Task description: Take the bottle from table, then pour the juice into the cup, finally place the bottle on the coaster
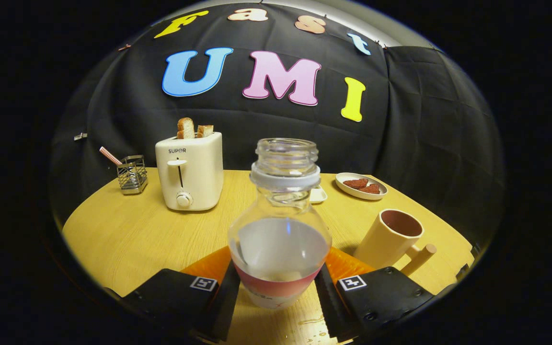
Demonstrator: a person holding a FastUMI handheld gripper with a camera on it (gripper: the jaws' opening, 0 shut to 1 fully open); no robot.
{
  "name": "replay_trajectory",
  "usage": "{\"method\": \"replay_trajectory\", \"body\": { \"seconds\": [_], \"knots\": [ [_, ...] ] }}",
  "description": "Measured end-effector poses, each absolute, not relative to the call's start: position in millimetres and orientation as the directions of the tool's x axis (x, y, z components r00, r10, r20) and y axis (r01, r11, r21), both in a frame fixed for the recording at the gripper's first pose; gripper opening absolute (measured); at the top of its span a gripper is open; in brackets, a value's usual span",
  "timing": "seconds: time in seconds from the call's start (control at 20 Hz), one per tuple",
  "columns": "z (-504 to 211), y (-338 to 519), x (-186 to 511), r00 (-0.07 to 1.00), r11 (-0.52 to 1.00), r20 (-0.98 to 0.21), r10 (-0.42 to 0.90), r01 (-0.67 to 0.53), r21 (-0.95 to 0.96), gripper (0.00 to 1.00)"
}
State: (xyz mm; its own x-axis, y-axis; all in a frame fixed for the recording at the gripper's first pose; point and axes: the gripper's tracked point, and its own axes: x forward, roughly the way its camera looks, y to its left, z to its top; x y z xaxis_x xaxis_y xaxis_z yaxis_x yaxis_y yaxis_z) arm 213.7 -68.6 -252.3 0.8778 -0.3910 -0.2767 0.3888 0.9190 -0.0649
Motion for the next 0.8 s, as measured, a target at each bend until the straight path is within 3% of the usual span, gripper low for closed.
{"method": "replay_trajectory", "body": {
  "seconds": [0.45,0.8],
  "knots": [
    [-252,-72,212,0.872,0.919,-0.317,-0.372,0.394,0.005,0.73],
    [-221,-57,199,0.883,0.897,-0.369,-0.289,0.385,0.219,0.71]
  ]
}}
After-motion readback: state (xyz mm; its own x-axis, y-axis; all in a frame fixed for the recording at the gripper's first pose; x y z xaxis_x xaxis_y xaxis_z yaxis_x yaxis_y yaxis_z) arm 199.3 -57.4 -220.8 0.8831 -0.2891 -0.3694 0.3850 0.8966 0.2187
